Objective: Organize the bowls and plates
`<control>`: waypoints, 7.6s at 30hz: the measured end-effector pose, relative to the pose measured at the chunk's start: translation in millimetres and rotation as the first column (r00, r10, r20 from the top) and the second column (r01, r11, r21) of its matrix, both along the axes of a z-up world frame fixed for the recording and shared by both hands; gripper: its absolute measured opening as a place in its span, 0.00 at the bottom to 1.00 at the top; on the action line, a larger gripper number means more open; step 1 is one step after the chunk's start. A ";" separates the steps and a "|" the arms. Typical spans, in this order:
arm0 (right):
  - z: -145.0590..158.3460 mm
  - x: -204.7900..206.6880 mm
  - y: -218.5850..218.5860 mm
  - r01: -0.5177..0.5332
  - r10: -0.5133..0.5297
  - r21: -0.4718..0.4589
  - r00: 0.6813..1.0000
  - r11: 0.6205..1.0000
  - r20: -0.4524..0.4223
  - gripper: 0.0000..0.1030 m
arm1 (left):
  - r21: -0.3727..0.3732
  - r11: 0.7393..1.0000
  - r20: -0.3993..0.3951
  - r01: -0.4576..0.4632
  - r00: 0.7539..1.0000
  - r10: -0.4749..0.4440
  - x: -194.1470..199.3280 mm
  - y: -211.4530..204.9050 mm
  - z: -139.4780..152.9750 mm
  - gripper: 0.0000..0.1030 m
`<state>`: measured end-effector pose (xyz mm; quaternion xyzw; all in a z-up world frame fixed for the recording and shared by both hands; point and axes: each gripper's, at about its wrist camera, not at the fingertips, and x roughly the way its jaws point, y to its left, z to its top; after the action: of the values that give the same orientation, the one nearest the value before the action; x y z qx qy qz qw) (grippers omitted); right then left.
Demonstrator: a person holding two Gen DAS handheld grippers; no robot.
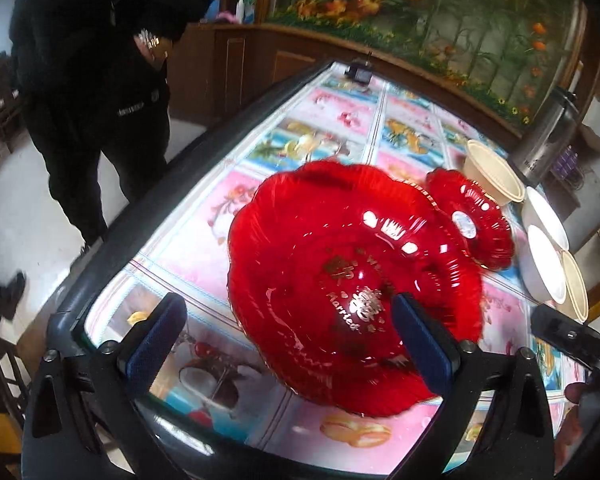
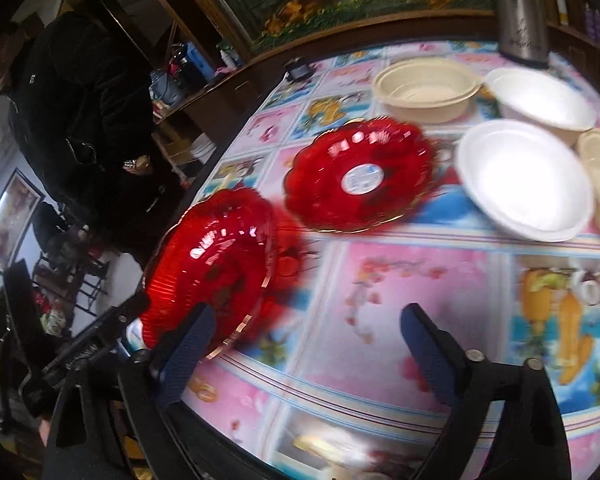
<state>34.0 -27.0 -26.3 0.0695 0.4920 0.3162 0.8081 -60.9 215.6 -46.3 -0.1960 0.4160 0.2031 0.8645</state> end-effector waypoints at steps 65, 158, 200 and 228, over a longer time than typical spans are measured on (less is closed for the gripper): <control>-40.2 -10.1 83.9 -0.085 0.084 -0.021 0.995 0.996 -0.055 0.61 | -0.045 0.991 -0.062 -0.123 0.991 0.120 -26.6 23.4 -24.5 0.35; -16.8 22.3 -51.2 0.205 -0.209 0.298 0.978 0.933 -0.018 0.97 | 0.082 0.957 0.189 0.277 0.939 -0.288 23.5 -94.2 60.9 0.80; -47.4 112.4 -43.9 0.296 -0.198 0.296 0.927 0.908 -0.319 0.97 | -0.310 0.931 -0.191 0.193 0.946 -0.260 210.7 -43.6 4.6 0.80; -81.1 151.9 -37.0 0.349 -0.292 0.123 0.896 0.929 -0.335 0.08 | -0.182 0.955 -0.306 0.233 0.910 -0.280 236.4 -66.7 -14.2 0.17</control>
<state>185.9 -64.0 -107.4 0.2716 0.5640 0.2064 0.7520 175.4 148.9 -60.5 -0.1637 0.5895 0.0876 0.7862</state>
